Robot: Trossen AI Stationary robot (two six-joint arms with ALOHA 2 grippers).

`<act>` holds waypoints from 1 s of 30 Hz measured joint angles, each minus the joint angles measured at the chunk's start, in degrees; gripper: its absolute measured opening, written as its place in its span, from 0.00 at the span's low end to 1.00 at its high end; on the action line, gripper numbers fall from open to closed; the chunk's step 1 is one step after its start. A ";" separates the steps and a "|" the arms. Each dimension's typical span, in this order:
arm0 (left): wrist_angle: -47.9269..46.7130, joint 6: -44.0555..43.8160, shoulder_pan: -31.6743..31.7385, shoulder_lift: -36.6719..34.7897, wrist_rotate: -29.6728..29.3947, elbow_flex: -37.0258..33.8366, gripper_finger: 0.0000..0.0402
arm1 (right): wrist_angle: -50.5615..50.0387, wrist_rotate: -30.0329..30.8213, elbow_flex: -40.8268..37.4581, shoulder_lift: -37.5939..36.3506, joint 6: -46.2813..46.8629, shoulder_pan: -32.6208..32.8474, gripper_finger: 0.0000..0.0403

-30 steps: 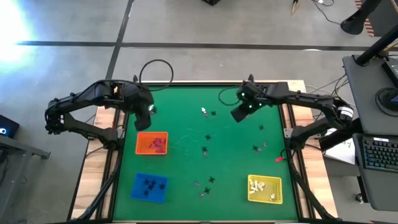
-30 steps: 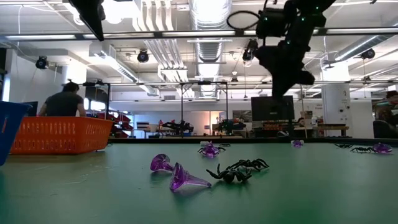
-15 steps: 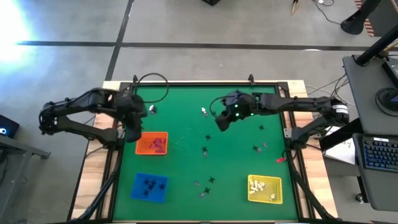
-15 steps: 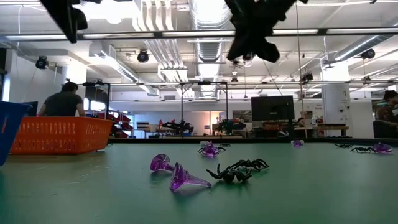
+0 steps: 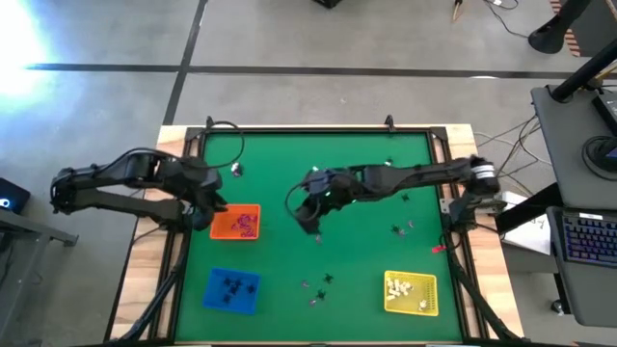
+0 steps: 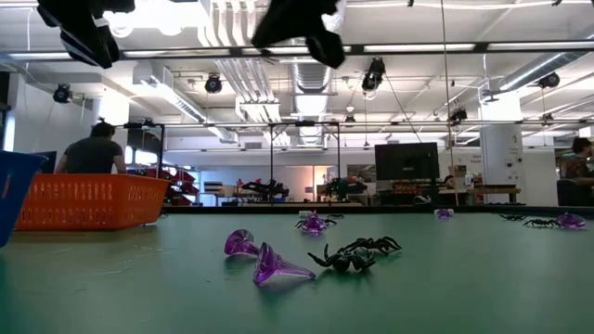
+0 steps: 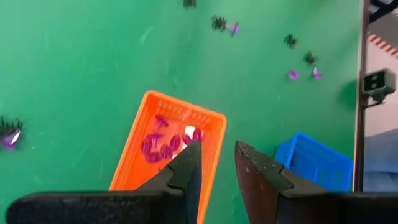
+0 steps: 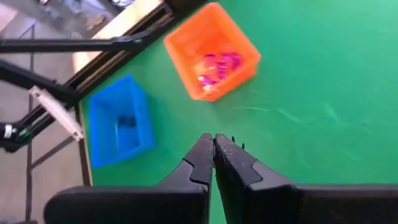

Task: Sort Halloween decoration
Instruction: Put the black spider toy into the blue bin

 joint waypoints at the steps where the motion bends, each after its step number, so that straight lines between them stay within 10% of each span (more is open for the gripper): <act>1: 0.97 0.13 0.00 -0.67 0.00 -0.43 0.19 | -0.01 -0.02 1.87 1.52 -0.12 0.75 0.02; 30: 2.81 4.91 0.02 -5.59 -3.60 -2.52 0.19 | 2.37 -3.59 40.69 33.79 3.01 10.20 0.02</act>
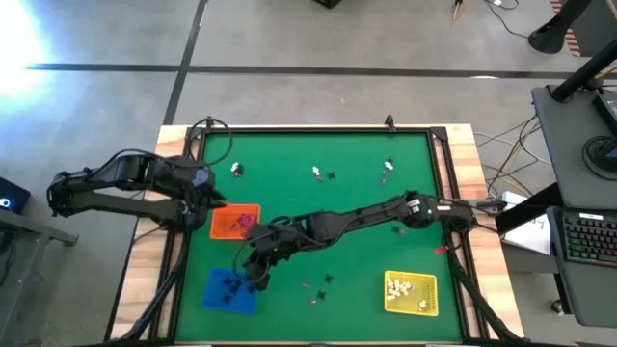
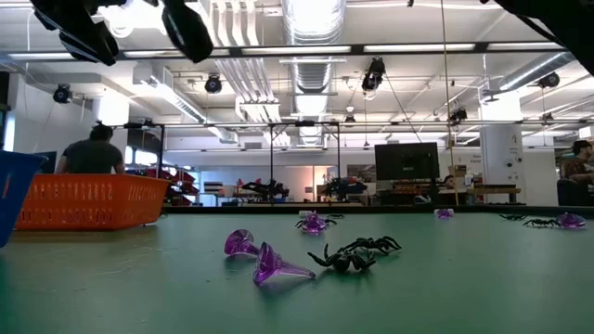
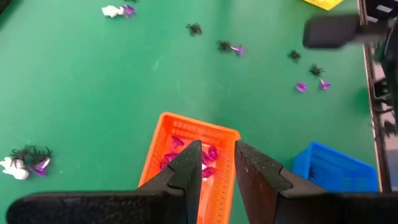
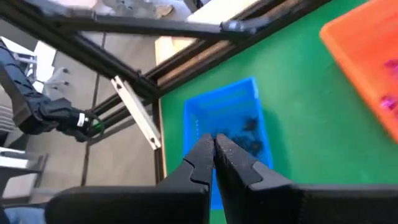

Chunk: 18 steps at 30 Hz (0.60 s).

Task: Sort Halloween decoration
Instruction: Put the black spider toy into the blue bin

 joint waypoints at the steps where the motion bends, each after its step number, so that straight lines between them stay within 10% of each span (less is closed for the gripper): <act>1: 0.29 0.10 0.00 0.00 -0.01 0.00 0.19 | 0.22 -0.02 -0.02 0.50 0.58 0.24 0.02; 18: 5.80 1.51 0.00 0.30 -0.01 0.00 0.19 | 4.31 -5.01 -0.23 5.48 0.39 1.11 0.02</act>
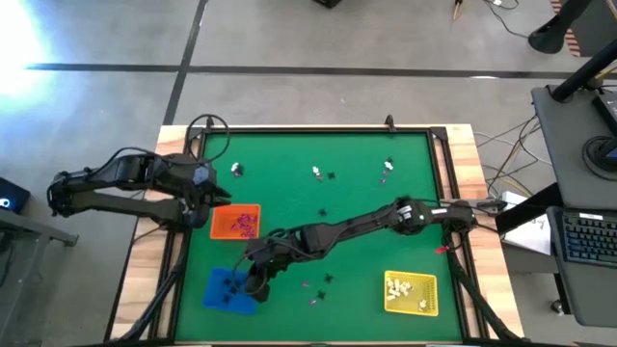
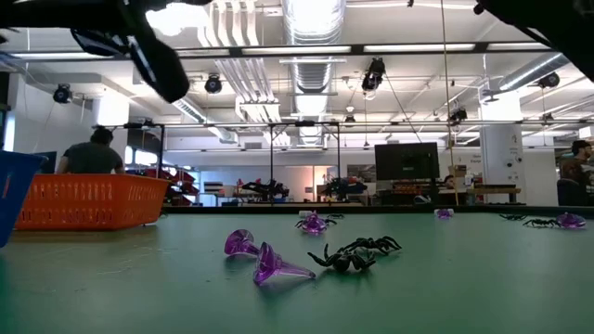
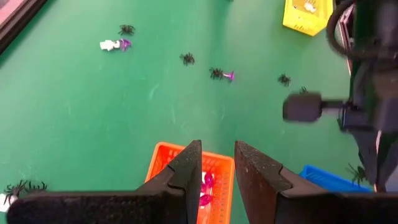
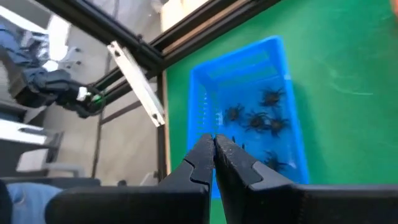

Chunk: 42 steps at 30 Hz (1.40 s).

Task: Sort Halloween decoration
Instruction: Put the black spider toy into the blue bin, then put the violet witch hat toy into the orange bin

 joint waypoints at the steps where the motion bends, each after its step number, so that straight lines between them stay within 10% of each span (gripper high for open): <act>1: 0.11 0.00 0.00 0.01 -0.01 0.00 0.19 | 0.79 -0.72 0.00 0.41 0.01 0.00 0.02; 31: 0.06 -0.03 0.00 2.06 0.04 0.00 0.19 | 3.15 -3.27 -0.63 3.08 -1.76 0.39 0.18; 42: 0.09 -0.81 0.00 3.58 0.07 0.00 0.19 | -22.20 -2.67 0.63 -3.37 -3.21 -2.93 0.16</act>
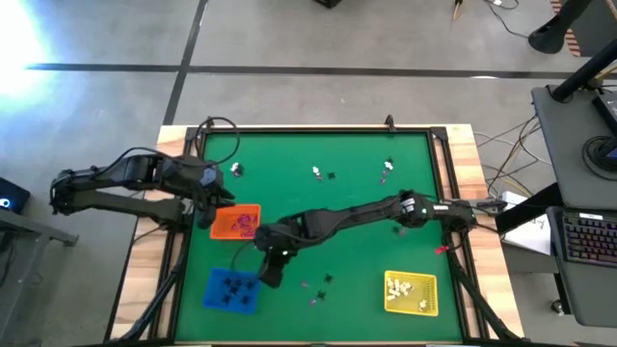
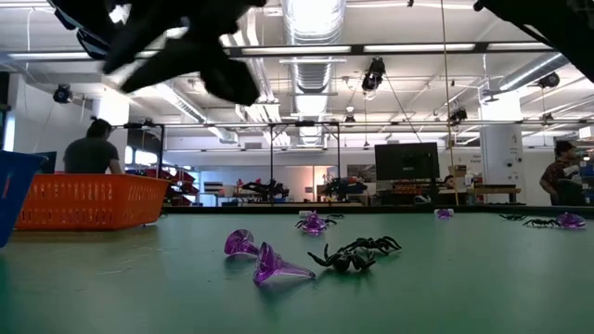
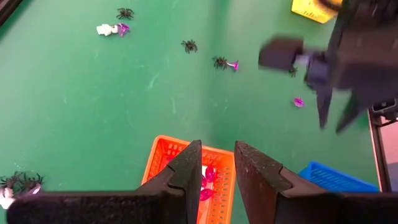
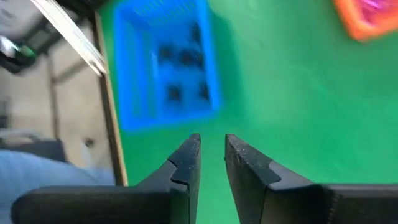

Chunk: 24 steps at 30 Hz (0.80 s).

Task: Sort Halloween decoration
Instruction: Put the violet witch hat toy into the orange bin

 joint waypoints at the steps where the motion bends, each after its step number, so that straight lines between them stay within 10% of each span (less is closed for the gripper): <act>1: 0.16 -0.45 0.00 0.33 0.02 0.00 0.19 | -2.79 0.63 0.00 -0.80 -0.88 -0.06 0.16; 24: 2.29 -2.52 3.35 13.41 -9.50 0.00 0.24 | -43.82 38.76 -0.29 -22.36 -7.89 -0.63 0.16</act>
